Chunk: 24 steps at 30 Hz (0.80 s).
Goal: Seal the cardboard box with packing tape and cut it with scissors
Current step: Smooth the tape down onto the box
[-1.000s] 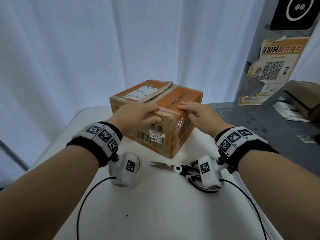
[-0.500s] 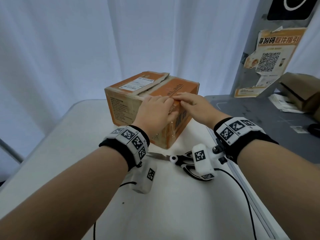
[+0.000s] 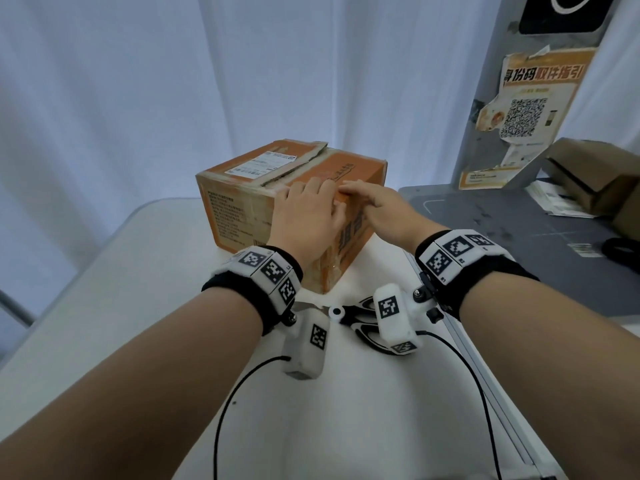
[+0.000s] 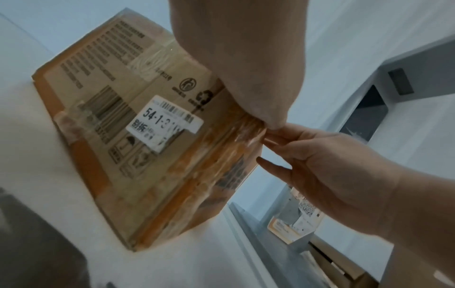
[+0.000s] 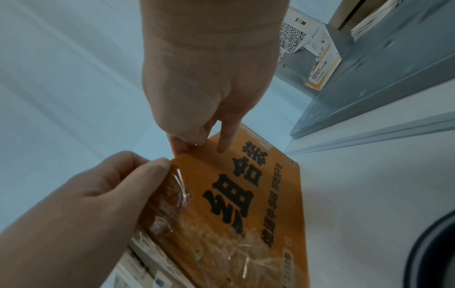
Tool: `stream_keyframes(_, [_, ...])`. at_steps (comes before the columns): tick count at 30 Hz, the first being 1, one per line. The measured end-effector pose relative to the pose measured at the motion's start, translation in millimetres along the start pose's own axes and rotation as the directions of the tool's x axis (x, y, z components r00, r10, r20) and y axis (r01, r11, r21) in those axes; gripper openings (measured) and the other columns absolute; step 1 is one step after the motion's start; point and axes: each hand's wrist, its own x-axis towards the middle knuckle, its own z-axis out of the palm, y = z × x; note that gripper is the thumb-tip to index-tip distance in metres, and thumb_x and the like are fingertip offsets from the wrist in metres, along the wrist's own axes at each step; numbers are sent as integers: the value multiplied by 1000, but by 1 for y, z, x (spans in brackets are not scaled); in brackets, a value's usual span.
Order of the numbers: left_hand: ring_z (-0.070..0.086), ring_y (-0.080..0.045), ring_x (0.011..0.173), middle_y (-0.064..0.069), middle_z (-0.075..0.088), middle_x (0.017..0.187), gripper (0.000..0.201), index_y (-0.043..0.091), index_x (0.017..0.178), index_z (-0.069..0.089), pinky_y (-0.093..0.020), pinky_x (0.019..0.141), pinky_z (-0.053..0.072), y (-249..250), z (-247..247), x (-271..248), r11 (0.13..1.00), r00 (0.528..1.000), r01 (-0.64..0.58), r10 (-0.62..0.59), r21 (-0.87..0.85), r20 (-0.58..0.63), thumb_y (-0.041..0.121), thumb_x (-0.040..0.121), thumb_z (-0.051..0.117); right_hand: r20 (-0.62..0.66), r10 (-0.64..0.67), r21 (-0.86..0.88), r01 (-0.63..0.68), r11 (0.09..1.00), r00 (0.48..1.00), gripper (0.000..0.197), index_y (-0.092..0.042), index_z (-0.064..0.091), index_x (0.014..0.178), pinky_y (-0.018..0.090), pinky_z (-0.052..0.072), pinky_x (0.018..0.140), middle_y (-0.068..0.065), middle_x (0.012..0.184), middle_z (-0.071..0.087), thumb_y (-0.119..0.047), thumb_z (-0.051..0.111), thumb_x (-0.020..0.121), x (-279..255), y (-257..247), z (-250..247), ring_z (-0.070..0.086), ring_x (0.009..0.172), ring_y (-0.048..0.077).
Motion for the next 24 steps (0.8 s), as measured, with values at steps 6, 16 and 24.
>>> stream_keyframes(6, [53,-31,101,-10,55,111,38,12,103,53,-44,92,37,0,8,-8,995,1000,-15,13,100,27,41,80,60,37,-37,-48,39,998,999,60,-13,44,139,22,10,115,2,152,34,14,33,86,-6,7,1,17,145,17])
stream_keyframes(16, [60,-13,112,3,68,118,31,19,120,67,-31,96,47,-63,-29,-7,892,965,-183,244,-414,100,30,93,56,-102,-188,-114,176,978,977,50,-19,55,131,37,38,107,0,134,57,-45,55,88,-12,-20,24,49,125,13])
stream_keyframes(24, [64,-16,98,2,71,110,36,21,117,67,-32,86,49,-81,-23,1,897,952,-229,287,-378,104,40,89,55,-61,-257,-241,236,941,964,49,-23,52,134,41,29,113,3,140,51,-34,60,87,-10,-5,29,40,135,22])
